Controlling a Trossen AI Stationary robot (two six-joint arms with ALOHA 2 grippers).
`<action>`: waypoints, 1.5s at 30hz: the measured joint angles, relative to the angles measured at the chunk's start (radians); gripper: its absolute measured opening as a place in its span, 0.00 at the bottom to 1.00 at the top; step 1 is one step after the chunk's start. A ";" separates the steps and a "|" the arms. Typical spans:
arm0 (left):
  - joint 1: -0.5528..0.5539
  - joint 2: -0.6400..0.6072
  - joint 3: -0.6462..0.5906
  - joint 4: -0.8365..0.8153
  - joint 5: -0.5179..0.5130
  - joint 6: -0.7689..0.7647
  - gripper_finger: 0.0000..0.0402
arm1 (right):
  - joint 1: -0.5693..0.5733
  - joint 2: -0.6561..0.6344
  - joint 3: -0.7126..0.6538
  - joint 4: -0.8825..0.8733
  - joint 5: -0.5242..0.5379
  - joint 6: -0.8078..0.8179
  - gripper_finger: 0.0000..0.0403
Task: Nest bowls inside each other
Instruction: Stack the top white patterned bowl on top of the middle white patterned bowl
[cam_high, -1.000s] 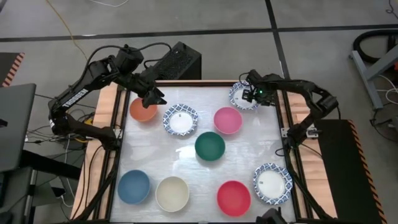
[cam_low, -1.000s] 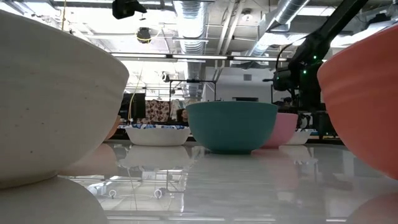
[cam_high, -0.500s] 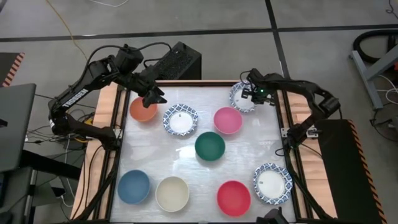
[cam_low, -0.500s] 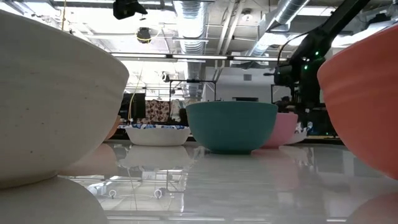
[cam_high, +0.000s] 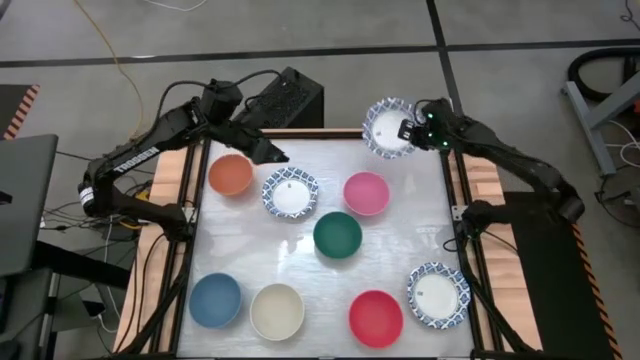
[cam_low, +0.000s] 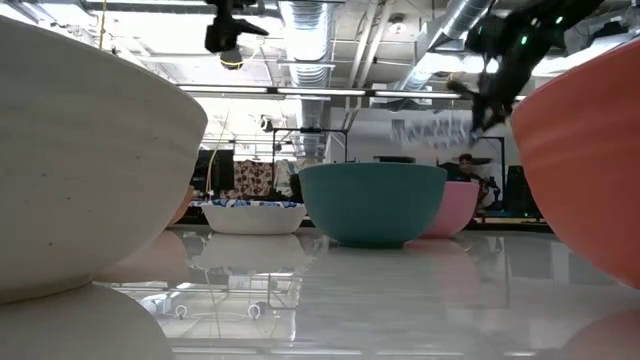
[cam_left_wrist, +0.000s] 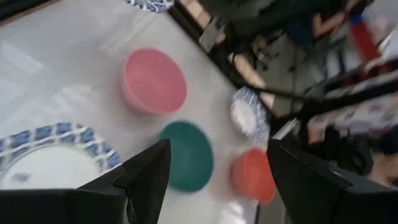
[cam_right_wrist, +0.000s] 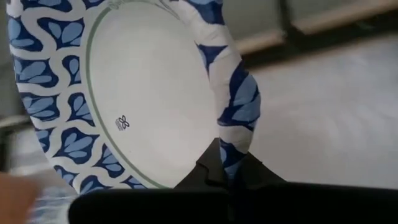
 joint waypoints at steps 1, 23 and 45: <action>0.000 0.000 -0.023 0.049 -0.003 -0.030 0.64 | 0.021 -0.022 0.000 0.018 0.009 0.012 0.02; -0.008 0.001 -0.333 0.535 -0.205 -0.084 0.64 | 0.423 0.183 0.000 0.497 0.173 0.211 0.02; -0.081 -0.032 -0.333 0.416 -0.338 -0.047 0.64 | 0.516 0.403 0.244 0.413 0.217 0.131 0.01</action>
